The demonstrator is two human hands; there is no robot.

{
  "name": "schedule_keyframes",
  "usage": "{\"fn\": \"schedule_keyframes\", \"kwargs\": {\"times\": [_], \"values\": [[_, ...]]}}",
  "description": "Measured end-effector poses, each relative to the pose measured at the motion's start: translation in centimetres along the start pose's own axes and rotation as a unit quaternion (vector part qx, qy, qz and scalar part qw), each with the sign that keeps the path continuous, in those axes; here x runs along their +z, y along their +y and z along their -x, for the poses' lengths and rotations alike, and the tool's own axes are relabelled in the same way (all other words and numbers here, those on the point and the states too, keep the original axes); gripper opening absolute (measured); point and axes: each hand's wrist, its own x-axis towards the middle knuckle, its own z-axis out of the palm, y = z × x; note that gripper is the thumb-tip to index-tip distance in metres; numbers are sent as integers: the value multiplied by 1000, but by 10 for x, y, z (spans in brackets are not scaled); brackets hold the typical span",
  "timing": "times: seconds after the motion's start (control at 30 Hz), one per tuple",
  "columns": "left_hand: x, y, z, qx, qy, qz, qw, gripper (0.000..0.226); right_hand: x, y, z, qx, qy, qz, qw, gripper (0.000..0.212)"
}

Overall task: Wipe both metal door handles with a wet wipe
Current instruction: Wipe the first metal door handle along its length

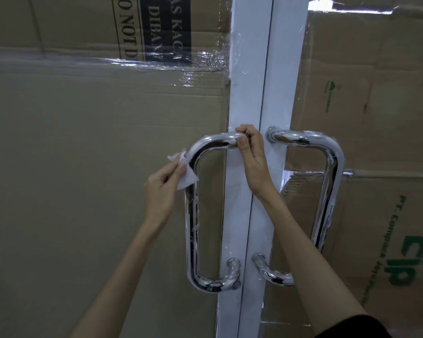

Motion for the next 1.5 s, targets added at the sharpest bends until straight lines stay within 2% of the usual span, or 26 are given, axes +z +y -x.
{"fn": "schedule_keyframes", "kwargs": {"times": [0.07,0.13,0.2,0.3,0.4,0.57,0.63,0.73,0.83,0.93,1.0,1.1,1.2,1.23,1.3,1.37,1.43,1.5], "values": [[-5,10,-17,-93,-82,17,992,28,2,1,1,2,7,-1,1000,19],[-6,18,-30,-169,-173,33,970,36,3,1,1,3,9,-1,1000,18],[-3,19,-35,-230,-208,76,948,41,2,1,0,3,7,2,1000,18],[-4,9,-27,-257,-220,95,936,46,0,1,0,4,2,6,1000,18],[-14,-1,-11,-233,-236,80,940,51,0,3,0,6,2,6,1000,18],[-6,12,-26,-121,-189,45,973,41,1,2,0,9,8,12,1000,16],[1,23,-34,-72,-188,29,979,35,1,2,1,7,8,14,1000,16],[4,24,-27,-3,-178,25,984,39,1,2,1,9,4,8,1000,16],[2,9,-6,28,-113,33,993,45,3,-2,3,11,10,6,1000,17],[-9,-6,8,36,-19,-1,999,33,5,-10,7,53,33,-6,998,19],[-19,-10,11,31,-1,-38,999,27,5,-19,12,100,55,-3,994,26],[-34,-2,13,39,-20,-64,997,24,10,-38,29,125,104,14,987,30],[-41,19,13,64,-36,-57,996,27,23,-64,58,126,139,4,982,18],[-40,27,13,59,-52,-43,996,26,29,-72,66,138,115,-5,984,15],[-33,38,14,34,-101,-8,994,21,40,-84,76,186,12,-69,980,24],[-23,43,17,18,-145,7,989,17,47,-88,82,257,-51,-195,945,34],[-15,42,19,-2,-170,10,985,18,48,-87,85,290,-35,-271,917,34],[-11,35,22,-9,-212,-15,977,20,44,-79,88,300,12,-289,909,32]]}}
